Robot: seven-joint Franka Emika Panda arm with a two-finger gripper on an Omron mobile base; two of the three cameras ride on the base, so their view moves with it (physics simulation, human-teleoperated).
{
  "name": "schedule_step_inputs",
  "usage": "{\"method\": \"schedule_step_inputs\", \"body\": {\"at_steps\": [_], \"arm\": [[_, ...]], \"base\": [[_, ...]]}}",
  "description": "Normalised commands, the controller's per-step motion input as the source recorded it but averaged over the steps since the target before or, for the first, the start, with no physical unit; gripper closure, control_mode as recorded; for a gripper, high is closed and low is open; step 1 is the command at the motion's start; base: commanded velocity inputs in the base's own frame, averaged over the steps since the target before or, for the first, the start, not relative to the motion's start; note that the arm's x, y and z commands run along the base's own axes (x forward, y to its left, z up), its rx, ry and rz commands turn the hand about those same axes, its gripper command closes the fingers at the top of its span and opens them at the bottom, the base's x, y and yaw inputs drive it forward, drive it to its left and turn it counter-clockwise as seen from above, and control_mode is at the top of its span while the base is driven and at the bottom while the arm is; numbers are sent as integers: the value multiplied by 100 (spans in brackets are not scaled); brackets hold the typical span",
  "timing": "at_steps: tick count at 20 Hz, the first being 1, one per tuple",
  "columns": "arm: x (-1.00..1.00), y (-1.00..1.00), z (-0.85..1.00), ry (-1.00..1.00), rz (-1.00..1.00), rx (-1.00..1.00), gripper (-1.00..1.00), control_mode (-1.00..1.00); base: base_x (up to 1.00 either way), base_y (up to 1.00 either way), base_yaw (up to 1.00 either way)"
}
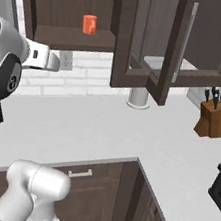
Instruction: Gather all objects into one cabinet and sort the glasses and bowls to opposite sides.
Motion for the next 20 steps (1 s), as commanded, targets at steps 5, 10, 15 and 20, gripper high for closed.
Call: {"method": "schedule_step_inputs", "body": {"at_steps": [5, 10, 15, 20], "arm": [[7, 2, 52, -18, 19, 0, -100, -100], [11, 16, 6, -6, 11, -5, -100, -100], [13, 21, 9, -6, 0, -7, -100, -100], [22, 1, 23, -9, -2, -3, -100, -100]], "base": [[0, 0, 0], [0, 0, 0], [0, 0, 0], [0, 0, 0]]}}
